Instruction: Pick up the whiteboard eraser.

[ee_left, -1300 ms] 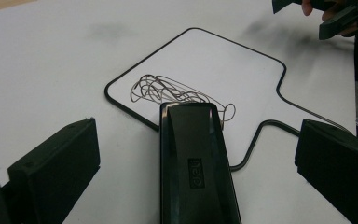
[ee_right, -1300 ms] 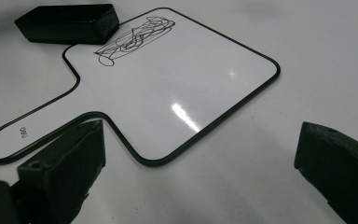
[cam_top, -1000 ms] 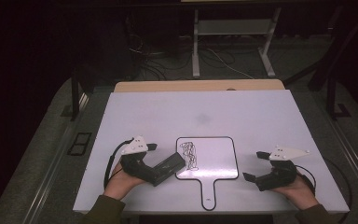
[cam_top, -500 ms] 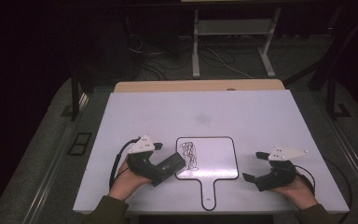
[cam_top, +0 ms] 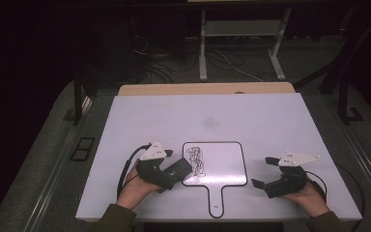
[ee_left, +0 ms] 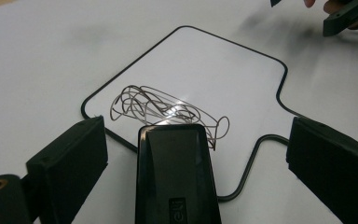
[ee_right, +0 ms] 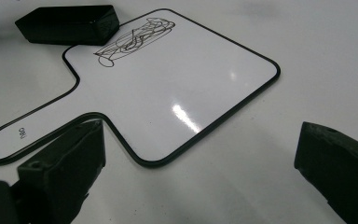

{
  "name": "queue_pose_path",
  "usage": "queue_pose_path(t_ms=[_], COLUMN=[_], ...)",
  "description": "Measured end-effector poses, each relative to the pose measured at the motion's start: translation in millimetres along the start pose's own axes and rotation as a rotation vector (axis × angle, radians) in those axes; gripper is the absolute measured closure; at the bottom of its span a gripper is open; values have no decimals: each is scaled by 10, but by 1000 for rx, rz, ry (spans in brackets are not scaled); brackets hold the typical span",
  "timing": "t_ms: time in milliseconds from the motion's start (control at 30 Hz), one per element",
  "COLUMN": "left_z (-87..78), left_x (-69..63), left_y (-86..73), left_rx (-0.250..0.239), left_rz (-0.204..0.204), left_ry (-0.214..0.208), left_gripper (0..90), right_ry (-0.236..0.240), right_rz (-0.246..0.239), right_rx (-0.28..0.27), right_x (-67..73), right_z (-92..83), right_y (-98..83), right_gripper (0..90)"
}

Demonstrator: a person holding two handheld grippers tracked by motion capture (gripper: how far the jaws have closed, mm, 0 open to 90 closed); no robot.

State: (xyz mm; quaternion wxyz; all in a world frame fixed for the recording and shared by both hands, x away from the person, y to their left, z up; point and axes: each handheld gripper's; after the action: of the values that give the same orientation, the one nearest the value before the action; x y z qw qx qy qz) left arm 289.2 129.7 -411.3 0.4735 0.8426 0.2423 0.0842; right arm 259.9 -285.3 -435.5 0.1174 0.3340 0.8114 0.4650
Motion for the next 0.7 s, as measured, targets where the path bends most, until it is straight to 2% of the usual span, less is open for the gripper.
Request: queue_pose_path(t_ms=[167,367,467,700], left_z=[11,35,43,47], left_x=[4,-4,0,39], left_y=[-15,-40,-51,-83], left_rx=[30,79,101,144], left_rz=[12,22,25,11], left_ry=[-5,-6,7,22], left_gripper=[127,161,168,207], right_ry=[0,2,3,5], right_rz=[0,-4,-5,-3], right_rx=[5,8,10,11], right_x=[-4,-4,-3,-3], right_z=[10,13,15,19], right_y=[-1,-3,-3,-4], right_gripper=[7,7,7,7])
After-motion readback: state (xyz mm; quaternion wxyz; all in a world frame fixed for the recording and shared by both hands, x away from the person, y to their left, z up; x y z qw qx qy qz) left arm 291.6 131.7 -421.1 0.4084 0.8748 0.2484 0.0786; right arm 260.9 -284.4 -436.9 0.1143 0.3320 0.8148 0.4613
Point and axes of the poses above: each handheld gripper's, and its own axes: z roughly forward along the jaws, y roughly out of its top, x roughly to its left, and after that the axes turned 1 degree about -x, right-handed
